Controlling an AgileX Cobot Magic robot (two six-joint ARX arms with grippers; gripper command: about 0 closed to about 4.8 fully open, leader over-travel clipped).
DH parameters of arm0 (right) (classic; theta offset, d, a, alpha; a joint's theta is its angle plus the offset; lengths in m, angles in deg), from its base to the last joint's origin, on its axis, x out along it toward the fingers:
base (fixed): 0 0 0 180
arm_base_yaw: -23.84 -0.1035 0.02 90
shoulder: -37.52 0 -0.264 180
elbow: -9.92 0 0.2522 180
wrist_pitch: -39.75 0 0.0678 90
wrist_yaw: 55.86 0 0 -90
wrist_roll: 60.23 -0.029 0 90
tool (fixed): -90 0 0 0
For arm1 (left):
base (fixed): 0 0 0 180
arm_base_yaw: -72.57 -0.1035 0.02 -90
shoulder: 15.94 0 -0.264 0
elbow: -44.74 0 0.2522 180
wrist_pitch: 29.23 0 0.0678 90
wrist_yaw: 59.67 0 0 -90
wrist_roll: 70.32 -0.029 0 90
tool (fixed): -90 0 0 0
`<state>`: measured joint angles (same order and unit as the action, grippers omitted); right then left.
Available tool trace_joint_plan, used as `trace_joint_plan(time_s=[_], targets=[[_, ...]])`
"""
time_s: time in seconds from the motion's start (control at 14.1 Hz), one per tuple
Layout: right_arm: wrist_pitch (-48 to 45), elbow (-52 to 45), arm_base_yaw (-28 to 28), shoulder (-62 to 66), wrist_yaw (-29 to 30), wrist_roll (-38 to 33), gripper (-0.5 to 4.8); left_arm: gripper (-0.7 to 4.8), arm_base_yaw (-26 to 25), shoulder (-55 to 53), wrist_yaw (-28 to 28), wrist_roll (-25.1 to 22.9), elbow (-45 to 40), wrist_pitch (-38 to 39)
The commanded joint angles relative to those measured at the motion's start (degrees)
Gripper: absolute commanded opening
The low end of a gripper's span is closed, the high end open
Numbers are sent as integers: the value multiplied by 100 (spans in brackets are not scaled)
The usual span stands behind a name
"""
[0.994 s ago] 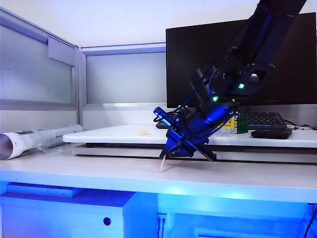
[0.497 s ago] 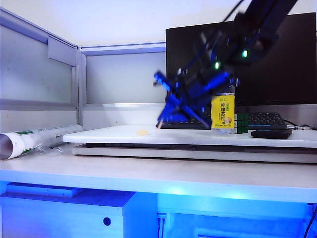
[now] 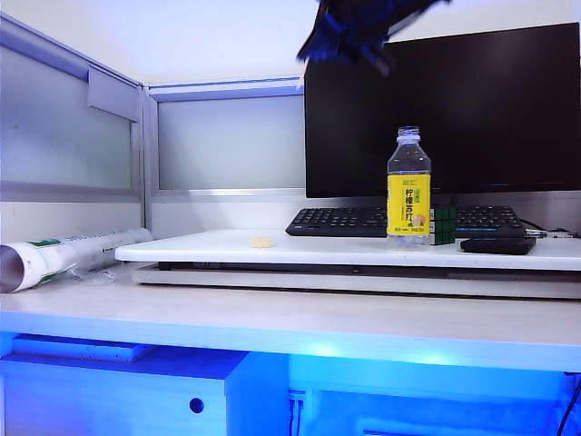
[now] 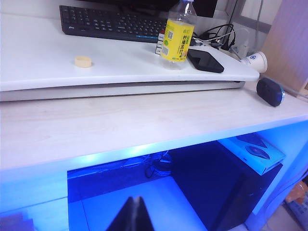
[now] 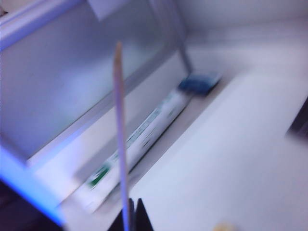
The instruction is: Grab a stick from the table and stick it in a plastic bottle.
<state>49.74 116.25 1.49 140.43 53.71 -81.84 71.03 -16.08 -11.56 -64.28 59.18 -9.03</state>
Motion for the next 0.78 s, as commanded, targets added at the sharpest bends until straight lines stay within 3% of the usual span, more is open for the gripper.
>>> trace_joint_plan(time_s=[0.07,0.43,0.78], targets=[[345,369,109,-31,-278,603,-7,-5,-4,-2,35,-26,2,-417],[531,514,544,-31,-326,1036,-7,-5,-2,-4,59,0,4,-1270],[828,514,658,-28,-1198,2413,-7,-5,-2,-4,50,68,4,-1556]])
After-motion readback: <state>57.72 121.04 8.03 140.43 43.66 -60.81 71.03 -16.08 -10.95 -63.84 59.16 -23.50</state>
